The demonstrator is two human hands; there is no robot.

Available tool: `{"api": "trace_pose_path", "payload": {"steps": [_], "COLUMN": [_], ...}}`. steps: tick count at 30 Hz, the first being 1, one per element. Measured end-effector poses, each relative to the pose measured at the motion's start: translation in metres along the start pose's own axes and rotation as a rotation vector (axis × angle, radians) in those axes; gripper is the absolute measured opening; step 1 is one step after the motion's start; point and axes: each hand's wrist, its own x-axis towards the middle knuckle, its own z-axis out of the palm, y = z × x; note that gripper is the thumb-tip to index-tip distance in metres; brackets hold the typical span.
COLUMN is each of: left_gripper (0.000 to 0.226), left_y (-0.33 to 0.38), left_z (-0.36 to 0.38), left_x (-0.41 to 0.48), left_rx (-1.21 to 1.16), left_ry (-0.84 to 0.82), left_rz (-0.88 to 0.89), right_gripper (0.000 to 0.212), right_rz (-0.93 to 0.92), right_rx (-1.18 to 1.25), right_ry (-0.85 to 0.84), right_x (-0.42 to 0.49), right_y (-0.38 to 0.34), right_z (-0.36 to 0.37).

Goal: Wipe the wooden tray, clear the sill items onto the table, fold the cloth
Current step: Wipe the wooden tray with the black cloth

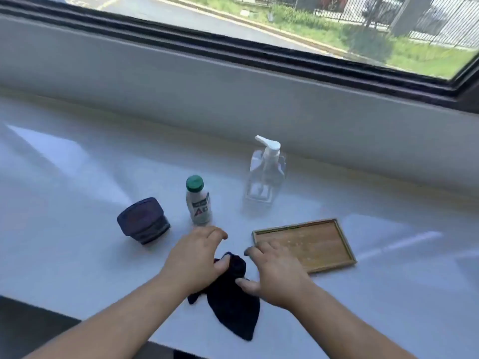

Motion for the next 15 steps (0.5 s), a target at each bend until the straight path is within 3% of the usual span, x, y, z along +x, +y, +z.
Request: {"api": "trace_pose_path", "payload": {"steps": [3, 7, 12, 15], "left_gripper": [0.049, 0.047, 0.049, 0.048], "left_y": [-0.025, -0.041, -0.039, -0.03], "left_z": [0.017, 0.038, 0.056, 0.061], "left_x": [-0.009, -0.017, -0.015, -0.008], "left_rx": [-0.008, -0.024, -0.051, -0.067], "left_ry": [-0.032, -0.038, -0.066, -0.053], "left_rz": [-0.066, -0.122, -0.119, -0.093], "right_gripper": [0.091, 0.105, 0.05, 0.04], "right_rz": [-0.069, -0.12, -0.113, -0.042], "right_rx": [0.101, 0.035, -0.008, 0.141], "right_ry": [-0.13, -0.217, -0.055, 0.049], "right_x": [0.007, 0.015, 0.023, 0.019], "right_y": [-0.019, -0.036, -0.032, -0.016], "right_z": [0.04, 0.086, 0.09, 0.07]}}
